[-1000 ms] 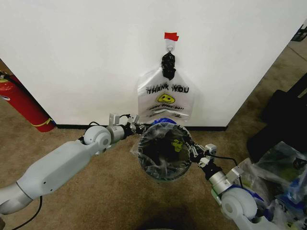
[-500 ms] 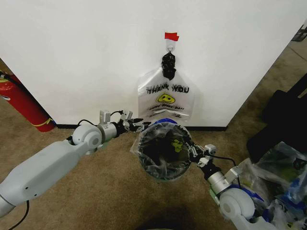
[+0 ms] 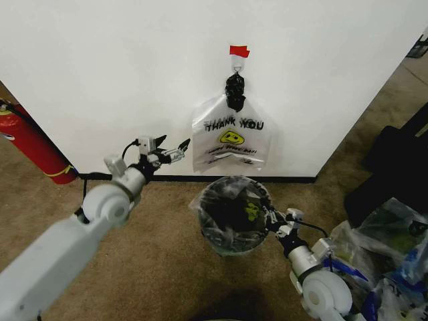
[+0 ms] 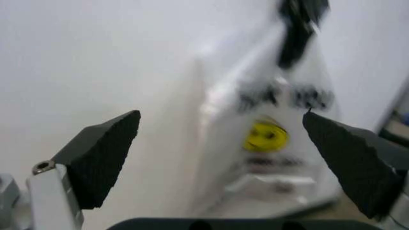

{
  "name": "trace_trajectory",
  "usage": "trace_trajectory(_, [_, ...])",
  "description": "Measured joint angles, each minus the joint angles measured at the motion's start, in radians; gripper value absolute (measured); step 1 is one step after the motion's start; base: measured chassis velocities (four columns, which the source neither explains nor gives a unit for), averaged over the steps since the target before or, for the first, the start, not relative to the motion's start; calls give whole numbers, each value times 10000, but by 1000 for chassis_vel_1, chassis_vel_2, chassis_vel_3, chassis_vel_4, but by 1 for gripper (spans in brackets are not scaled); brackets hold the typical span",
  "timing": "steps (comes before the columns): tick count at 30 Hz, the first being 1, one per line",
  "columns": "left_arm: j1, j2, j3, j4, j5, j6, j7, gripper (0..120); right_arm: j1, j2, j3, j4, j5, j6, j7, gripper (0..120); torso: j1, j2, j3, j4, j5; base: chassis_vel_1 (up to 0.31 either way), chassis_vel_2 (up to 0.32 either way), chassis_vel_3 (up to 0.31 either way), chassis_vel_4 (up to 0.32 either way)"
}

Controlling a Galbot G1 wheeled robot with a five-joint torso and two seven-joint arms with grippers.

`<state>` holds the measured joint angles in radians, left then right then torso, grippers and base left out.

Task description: Pick up the garbage bag from the wall and place it over the trash bin.

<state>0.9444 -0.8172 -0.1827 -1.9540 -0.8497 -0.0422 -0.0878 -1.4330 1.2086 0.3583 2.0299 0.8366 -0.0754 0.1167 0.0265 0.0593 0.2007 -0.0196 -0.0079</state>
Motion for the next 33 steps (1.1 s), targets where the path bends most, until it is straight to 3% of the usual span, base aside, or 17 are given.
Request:
trace_trajectory(1, [193,-43,-127,-52,113,-82,-24,100,10,39,7,10,56,-57,85,0,-1,0,0,6,0,0,0,0,0])
trace_trajectory(3, [2297,-463,-1648,-798,895,-605,-63,100,116,445,25,69,467,-531,721,0,0,0,-1,3,8,0,0,0,0])
trace_trajectory(4, [2964,-602,-2035,-905,1216,-797,-62,100,137,529,20,69,519,-606,841,0,0,-1,0,12,11,0,0,0,0])
trace_trajectory(7, [3717,-784,-2540,-1007,1626,-1085,-53,100,173,643,-11,53,554,-711,974,0,1,-2,0,11,-13,0,0,0,0])
trace_trajectory(10, [5540,-1335,-3910,-1391,2310,-1778,160,100,277,870,-171,-200,541,-896,1150,0,0,-1,0,-2,-1,0,0,0,0])
trace_trajectory(14, [7053,-1996,-4687,-1905,2813,-2374,587,100,467,1137,-361,-560,376,-897,1121,0,0,-1,0,11,0,0,0,0,0])
trace_trajectory(19, [7786,-2684,-4587,-2353,3741,-2942,901,100,838,1323,-778,-1219,33,-843,966,0,0,-1,0,2,-1,0,0,0,0])
trace_trajectory(25, [7793,-2940,-4104,-2725,4039,-2500,895,100,932,1333,-876,-1405,99,-944,1069,0,0,-1,1,1,2,0,0,0,0])
trace_trajectory(33, [7430,-3352,-3908,-2610,4505,-2499,804,100,972,1391,-779,-1624,246,-1276,1222,0,1,0,1,1,-2,0,0,0,0])
